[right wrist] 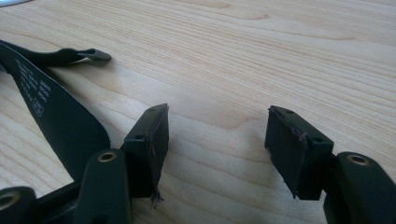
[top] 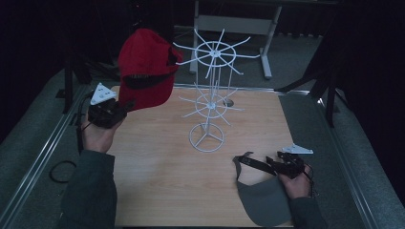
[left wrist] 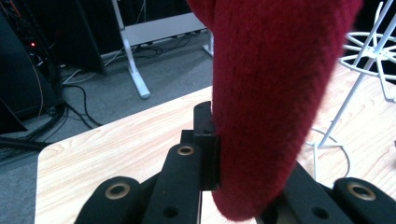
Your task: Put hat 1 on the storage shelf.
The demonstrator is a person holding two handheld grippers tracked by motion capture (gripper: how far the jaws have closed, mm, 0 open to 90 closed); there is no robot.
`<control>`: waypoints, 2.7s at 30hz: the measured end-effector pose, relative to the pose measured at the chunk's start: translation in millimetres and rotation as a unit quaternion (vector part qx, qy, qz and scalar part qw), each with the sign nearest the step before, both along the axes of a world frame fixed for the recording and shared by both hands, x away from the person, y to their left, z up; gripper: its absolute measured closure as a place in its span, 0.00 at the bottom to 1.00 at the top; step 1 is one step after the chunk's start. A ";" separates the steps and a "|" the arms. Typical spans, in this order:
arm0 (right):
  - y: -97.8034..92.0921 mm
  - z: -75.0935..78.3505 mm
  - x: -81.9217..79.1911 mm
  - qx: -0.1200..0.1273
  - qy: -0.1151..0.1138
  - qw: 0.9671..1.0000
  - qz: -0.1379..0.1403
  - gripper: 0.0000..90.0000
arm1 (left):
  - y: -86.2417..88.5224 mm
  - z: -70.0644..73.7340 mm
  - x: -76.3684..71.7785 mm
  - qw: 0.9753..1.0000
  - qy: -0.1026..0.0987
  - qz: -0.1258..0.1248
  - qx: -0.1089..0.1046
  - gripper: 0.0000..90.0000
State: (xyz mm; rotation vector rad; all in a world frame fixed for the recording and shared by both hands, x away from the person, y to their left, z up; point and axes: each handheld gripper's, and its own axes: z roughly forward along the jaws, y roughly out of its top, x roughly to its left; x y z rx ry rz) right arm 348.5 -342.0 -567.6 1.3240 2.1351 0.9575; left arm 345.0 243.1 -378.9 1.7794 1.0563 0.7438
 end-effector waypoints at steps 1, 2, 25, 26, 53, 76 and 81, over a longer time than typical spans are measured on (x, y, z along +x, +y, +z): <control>0.0 0.0 0.0 0.000 0.000 1.000 0.000 0.44 | -0.1 0.7 0.2 1.000 -0.001 0.000 -0.001 0.95; 0.0 0.0 0.0 0.000 0.000 1.000 0.000 0.44 | 0.0 1.5 0.3 1.000 -0.002 0.000 0.000 0.95; 0.0 0.0 0.0 0.000 0.000 1.000 0.001 0.44 | -2.9 23.9 1.7 0.999 -0.028 -0.001 -0.026 0.95; 0.0 0.0 0.0 0.000 0.000 1.000 0.001 0.44 | -2.9 24.9 1.6 0.999 -0.030 0.000 -0.028 0.95; 0.0 0.1 0.0 -0.001 0.000 1.000 0.002 0.44 | 5.0 45.8 -5.2 0.994 -0.065 0.003 -0.093 0.95; 0.0 0.1 -0.1 -0.001 0.000 1.000 0.002 0.44 | -5.8 19.6 -12.0 0.996 -0.051 -0.022 -0.065 0.95; 0.3 0.0 -0.3 0.000 0.000 1.000 0.001 0.44 | -6.9 1.1 -10.1 0.998 -0.043 -0.026 -0.038 0.95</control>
